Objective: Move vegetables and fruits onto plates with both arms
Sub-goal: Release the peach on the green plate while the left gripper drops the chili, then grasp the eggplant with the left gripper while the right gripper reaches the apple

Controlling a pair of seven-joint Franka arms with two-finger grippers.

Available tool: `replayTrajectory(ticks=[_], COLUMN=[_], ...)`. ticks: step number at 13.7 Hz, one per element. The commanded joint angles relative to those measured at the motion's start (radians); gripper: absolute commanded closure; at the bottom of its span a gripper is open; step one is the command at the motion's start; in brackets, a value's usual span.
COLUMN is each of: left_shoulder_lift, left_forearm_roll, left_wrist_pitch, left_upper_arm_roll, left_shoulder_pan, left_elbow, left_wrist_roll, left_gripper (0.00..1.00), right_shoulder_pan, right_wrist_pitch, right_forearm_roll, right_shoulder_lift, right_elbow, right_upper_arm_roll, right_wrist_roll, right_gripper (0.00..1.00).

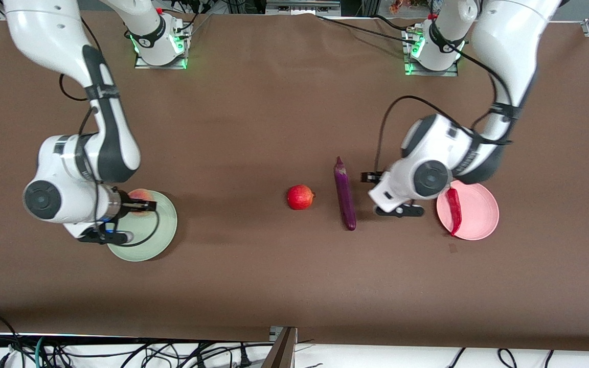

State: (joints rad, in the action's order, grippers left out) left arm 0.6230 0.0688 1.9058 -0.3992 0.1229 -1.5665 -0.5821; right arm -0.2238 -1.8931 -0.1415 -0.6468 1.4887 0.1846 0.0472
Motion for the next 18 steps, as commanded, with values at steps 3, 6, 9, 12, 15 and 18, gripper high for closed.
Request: replayTrajectory(ticks=[3,6,9,12,15,18], left_shoulder_lift=[0.089,0.139,0.175,0.181,0.173,0.150], left_forearm_roll=[-0.089,-0.080,-0.075,-0.075,-0.075,-0.073], left_wrist_pitch=[0.229,0.284,0.343,0.377,0.363,0.293], left_upper_arm_roll=[0.006,0.006,0.008,0.010,0.010,0.013], left_shoulder_pan=[0.047,0.050,0.064,0.057,0.046,0.043], left_elbow=[0.002,-0.009,-0.024,-0.043,-0.044,-0.035], left_wrist_roll=[-0.096,-0.090,-0.082,-0.076,-0.074,-0.079], left_gripper=[0.00,0.00,0.00,0.25,1.00,1.00], right_shoulder_pan=[0.052,0.090,0.095,0.093,0.075,0.003], right_wrist_pitch=[-0.075,-0.131,-0.168,-0.185,-0.169,-0.106], right_forearm_roll=[0.010,0.010,0.013,0.006,0.011,-0.004], right_shoulder_lift=[-0.065,-0.088,-0.106,-0.114,-0.093,-0.060], right_elbow=[-0.002,-0.002,-0.001,-0.001,-0.028,-0.062], right_upper_arm_roll=[-0.016,-0.016,-0.016,-0.016,-0.022,-0.028], right_wrist_roll=[-0.081,-0.147,-0.164,-0.162,-0.181,-0.159], right_gripper=[0.65,0.65,0.65,0.00,0.00,0.00])
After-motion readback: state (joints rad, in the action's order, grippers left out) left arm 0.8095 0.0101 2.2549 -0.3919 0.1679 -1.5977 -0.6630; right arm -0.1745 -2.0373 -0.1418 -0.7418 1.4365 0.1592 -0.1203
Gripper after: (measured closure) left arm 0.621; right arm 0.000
